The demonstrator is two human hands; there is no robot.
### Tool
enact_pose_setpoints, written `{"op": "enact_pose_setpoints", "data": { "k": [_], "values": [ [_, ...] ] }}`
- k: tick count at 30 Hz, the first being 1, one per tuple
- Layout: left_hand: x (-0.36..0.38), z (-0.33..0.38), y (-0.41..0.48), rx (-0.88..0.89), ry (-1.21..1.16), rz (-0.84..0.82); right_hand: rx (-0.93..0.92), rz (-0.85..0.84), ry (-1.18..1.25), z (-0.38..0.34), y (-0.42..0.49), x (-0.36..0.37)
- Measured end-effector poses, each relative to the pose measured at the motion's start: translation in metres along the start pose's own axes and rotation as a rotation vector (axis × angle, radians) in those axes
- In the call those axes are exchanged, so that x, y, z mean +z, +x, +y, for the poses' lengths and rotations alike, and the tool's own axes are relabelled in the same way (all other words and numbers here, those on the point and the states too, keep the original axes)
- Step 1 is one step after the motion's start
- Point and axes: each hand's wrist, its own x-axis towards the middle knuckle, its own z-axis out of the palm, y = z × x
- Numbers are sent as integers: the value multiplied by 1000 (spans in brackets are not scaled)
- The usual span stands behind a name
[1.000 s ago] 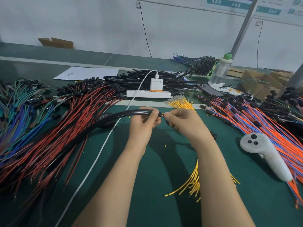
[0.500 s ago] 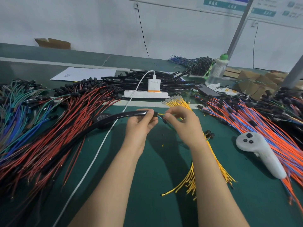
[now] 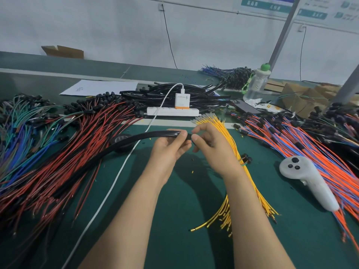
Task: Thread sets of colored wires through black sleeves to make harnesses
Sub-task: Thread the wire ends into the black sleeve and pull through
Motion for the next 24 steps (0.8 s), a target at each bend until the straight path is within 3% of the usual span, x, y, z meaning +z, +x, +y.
{"op": "enact_pose_setpoints", "data": {
  "k": [5,9,10,11,14,15,16,21,24],
  "values": [
    [2,-1,-2,-5,54,-35,4,18,92,-1,2,3],
    [9,1,-2,144,60,216,-50,552,-145,-10,2,10],
    [10,4,-1,212,58,278,0,592,-125,-11,2,6],
    [10,8,-1,275,53,313,117,499,-40,-11,3,1],
    [13,17,-3,375,46,305,639,-148,303,-14,1,-1],
    [15,17,-5,360,28,287,707,-240,444,-12,1,2],
    [17,17,-6,324,-4,272,724,-214,614,-10,3,7],
    [20,10,-8,112,-57,233,397,504,1701,-4,19,6],
    [24,2,-9,-26,-20,211,250,635,1901,1,17,-1]
  ]
}}
